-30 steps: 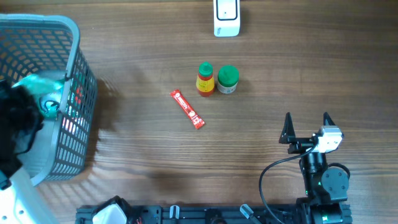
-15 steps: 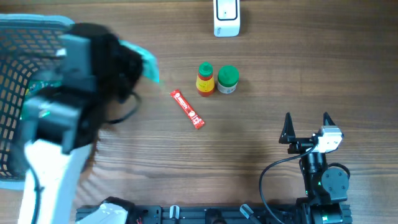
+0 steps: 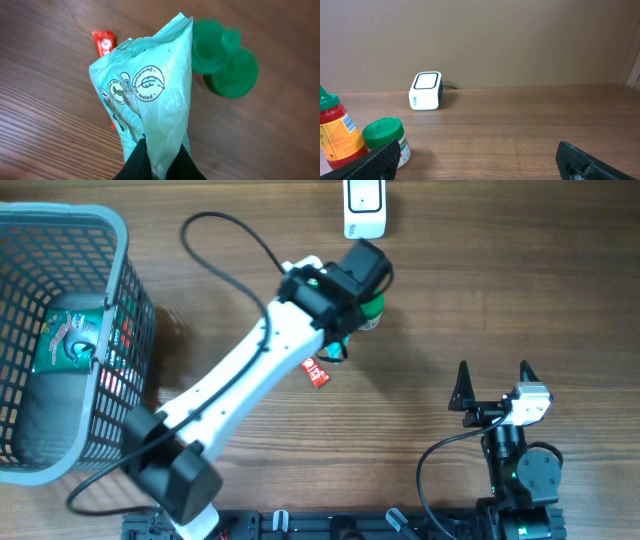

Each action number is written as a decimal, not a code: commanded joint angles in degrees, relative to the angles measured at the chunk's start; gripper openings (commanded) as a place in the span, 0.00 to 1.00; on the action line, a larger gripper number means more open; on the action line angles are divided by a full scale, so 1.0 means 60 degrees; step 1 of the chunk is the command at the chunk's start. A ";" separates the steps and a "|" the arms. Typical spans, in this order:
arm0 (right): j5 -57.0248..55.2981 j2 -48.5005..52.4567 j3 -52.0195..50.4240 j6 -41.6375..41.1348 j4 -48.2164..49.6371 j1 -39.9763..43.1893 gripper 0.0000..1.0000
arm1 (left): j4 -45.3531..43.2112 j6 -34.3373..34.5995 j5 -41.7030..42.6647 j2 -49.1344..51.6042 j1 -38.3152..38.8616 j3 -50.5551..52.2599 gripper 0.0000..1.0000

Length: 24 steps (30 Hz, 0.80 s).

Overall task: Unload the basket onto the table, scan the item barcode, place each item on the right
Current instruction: 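Carry the mint-green wipes pack with the left gripper toward the scanner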

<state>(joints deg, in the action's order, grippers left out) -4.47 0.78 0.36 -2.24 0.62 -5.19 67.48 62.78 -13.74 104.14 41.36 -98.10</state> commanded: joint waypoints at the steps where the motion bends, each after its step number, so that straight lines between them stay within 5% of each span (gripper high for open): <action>1: 0.0120 -0.0058 -0.0011 0.0106 0.0022 -0.0036 0.99 | -0.0047 -0.0146 -0.0291 0.0707 0.0408 -0.0080 0.04; 24: 0.0120 -0.0058 -0.0011 0.0106 0.0022 -0.0036 1.00 | -0.1621 -0.0149 -0.0226 0.2524 0.1140 0.0637 0.07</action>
<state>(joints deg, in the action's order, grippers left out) -4.49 0.78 0.36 -2.24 0.62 -5.19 59.81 62.78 -13.89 118.41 47.03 -96.55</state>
